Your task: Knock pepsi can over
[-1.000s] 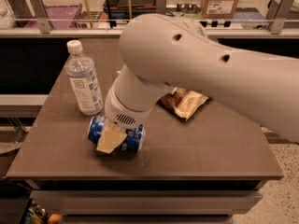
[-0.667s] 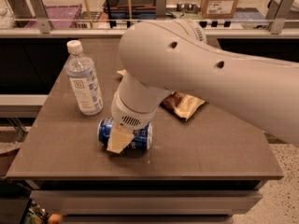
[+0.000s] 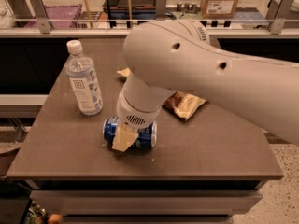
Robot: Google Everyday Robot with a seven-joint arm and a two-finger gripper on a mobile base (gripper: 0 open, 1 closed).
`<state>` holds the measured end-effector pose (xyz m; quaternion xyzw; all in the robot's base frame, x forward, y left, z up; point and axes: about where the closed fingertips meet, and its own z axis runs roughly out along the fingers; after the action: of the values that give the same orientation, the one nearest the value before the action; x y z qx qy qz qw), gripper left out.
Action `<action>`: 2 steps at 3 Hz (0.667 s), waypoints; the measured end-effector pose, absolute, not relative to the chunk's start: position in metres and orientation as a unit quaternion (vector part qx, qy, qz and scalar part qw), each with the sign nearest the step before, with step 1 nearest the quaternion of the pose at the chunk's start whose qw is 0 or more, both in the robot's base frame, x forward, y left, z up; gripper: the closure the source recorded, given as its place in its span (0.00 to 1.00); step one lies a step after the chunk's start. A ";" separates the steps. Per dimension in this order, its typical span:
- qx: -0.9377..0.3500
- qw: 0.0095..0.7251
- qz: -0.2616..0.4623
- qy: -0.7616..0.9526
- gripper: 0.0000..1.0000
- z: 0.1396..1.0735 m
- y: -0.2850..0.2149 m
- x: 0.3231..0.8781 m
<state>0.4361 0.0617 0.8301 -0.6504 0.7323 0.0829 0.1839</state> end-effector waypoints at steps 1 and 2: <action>-0.651 0.184 0.083 0.732 0.59 0.830 0.062 0.436; -0.652 0.184 0.083 0.731 0.36 0.830 0.063 0.435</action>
Offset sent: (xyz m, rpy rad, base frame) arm -0.0004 0.0006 0.0001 -0.0004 -0.0004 0.0017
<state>0.4352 0.0629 0.8303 -0.6518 0.7311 0.0826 0.1837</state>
